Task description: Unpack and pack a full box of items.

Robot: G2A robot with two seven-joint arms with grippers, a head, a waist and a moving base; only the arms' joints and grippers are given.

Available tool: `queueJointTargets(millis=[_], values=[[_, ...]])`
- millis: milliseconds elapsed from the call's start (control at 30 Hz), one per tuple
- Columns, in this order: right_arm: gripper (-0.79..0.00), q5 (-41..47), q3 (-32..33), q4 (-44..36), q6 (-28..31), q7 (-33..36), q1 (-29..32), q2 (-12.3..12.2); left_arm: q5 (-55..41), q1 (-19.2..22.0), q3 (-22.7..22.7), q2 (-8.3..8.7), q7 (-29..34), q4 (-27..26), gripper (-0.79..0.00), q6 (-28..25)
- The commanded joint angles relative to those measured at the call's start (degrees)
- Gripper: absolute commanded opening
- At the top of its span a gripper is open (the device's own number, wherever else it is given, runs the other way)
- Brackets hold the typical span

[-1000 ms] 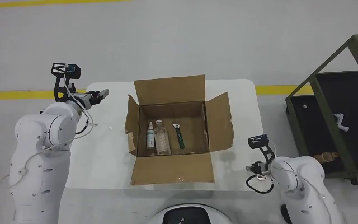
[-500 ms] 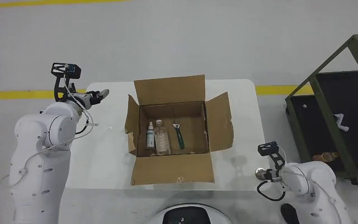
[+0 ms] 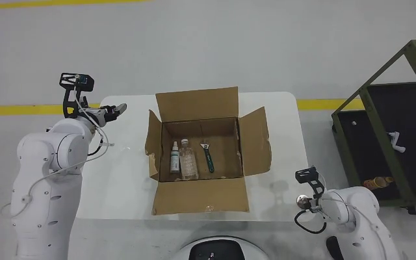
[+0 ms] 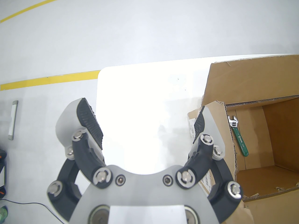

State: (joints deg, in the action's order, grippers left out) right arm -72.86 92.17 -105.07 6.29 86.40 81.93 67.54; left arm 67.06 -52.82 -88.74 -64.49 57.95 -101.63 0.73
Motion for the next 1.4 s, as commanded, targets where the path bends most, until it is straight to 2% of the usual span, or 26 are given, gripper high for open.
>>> queueJointTargets(millis=[0,433,667,1367], values=[[-0.474,0.0,-0.1,0.6,-0.1,-0.3,-0.2,-0.1,0.0,0.0,0.0,0.0,0.0,0.0,0.0,0.0],[-0.425,-0.2,-1.7,4.4,-1.3,-2.0,-1.6,-0.3,0.0,0.0,0.0,0.0,0.0,0.0,0.0,0.0],[-0.425,-0.6,-2.5,5.9,-1.8,-2.7,-2.3,-0.4,0.0,0.0,0.0,0.0,0.0,0.0,0.0,0.0],[-0.486,-0.3,-3.7,9.1,-2.1,-3.8,-3.6,-0.7,0.0,0.0,0.0,0.0,0.0,0.0,0.0,0.0]])
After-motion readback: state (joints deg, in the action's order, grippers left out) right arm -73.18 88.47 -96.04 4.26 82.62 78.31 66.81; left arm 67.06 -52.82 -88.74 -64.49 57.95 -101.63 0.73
